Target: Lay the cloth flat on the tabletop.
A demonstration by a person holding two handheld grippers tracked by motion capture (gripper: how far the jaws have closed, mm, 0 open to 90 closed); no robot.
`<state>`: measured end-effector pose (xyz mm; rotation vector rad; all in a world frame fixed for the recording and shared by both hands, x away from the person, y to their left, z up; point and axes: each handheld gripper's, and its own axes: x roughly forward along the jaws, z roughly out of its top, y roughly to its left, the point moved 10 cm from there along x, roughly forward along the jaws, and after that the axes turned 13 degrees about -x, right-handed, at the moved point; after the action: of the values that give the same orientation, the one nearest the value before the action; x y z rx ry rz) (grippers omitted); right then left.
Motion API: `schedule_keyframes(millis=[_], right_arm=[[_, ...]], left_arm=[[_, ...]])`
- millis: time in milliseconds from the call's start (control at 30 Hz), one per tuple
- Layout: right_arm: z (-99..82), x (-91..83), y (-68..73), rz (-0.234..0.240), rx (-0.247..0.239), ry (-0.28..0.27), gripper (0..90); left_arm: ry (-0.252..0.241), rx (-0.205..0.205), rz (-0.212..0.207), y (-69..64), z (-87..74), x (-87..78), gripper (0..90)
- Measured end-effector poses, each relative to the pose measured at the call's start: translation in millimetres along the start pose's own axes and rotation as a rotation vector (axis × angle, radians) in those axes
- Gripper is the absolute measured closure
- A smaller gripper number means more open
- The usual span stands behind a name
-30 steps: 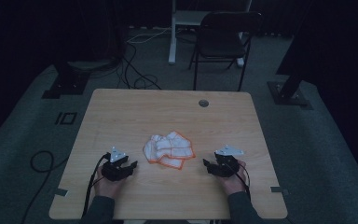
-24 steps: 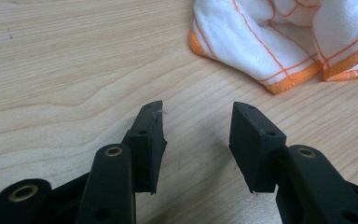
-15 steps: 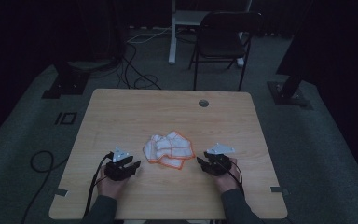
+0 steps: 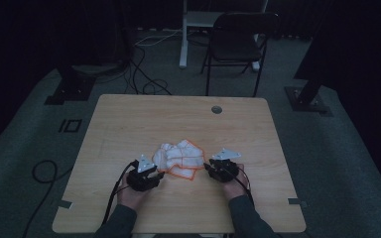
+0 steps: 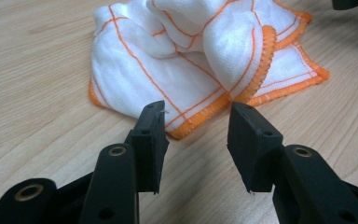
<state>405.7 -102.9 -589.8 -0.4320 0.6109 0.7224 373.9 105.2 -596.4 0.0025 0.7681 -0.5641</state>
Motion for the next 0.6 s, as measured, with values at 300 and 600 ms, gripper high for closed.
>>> schedule_keyframes(millis=[300, 600], right_arm=[[6.5, 14.9, -2.0, -0.008, -0.011, 0.022, 64.0], [-1.3, 28.7, 0.6, 0.018, -0.002, 0.063, 66.8]], left_arm=[[0.012, 0.008, -0.014, -13.5, 0.6, 11.5, 55.2], [0.020, -0.010, 0.008, -16.2, 2.0, 21.6, 66.2]])
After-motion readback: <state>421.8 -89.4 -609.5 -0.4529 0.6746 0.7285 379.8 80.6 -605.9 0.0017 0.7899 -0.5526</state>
